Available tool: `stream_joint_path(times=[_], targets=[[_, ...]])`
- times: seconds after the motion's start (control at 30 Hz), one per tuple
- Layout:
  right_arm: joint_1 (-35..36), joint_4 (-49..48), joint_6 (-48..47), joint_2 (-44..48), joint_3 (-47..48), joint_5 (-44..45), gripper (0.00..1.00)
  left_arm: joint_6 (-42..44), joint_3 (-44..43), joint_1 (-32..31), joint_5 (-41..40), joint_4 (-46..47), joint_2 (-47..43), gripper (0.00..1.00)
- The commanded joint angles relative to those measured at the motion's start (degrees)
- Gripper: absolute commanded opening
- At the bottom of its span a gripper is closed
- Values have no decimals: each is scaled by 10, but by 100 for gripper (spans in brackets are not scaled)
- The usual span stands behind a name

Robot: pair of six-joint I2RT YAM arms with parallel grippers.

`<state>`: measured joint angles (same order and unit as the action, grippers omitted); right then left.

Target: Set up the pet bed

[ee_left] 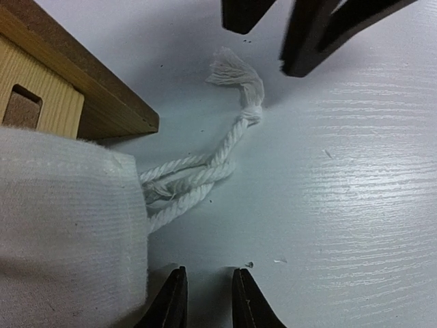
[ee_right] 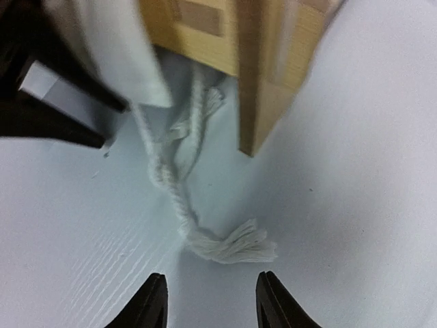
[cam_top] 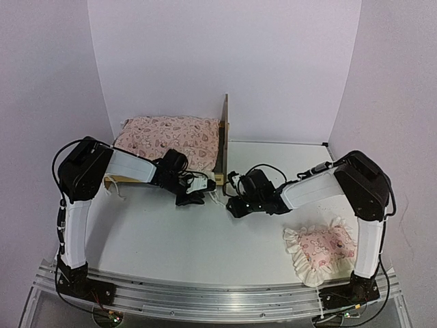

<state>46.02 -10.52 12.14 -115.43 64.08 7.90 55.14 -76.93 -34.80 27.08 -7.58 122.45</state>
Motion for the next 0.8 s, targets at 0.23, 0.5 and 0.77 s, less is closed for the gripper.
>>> stream_joint_path(times=[0.23,0.5,0.77], targets=[[44,-90,-217,-84,84,61,50,-48,12,42,9,-63,-75,25],[44,-56,-236,-144,160,100,51,-65,14,53,12,-55,-82,25],[43,-14,-224,-173,180,128,48,-82,11,61,16,-52,-83,25]])
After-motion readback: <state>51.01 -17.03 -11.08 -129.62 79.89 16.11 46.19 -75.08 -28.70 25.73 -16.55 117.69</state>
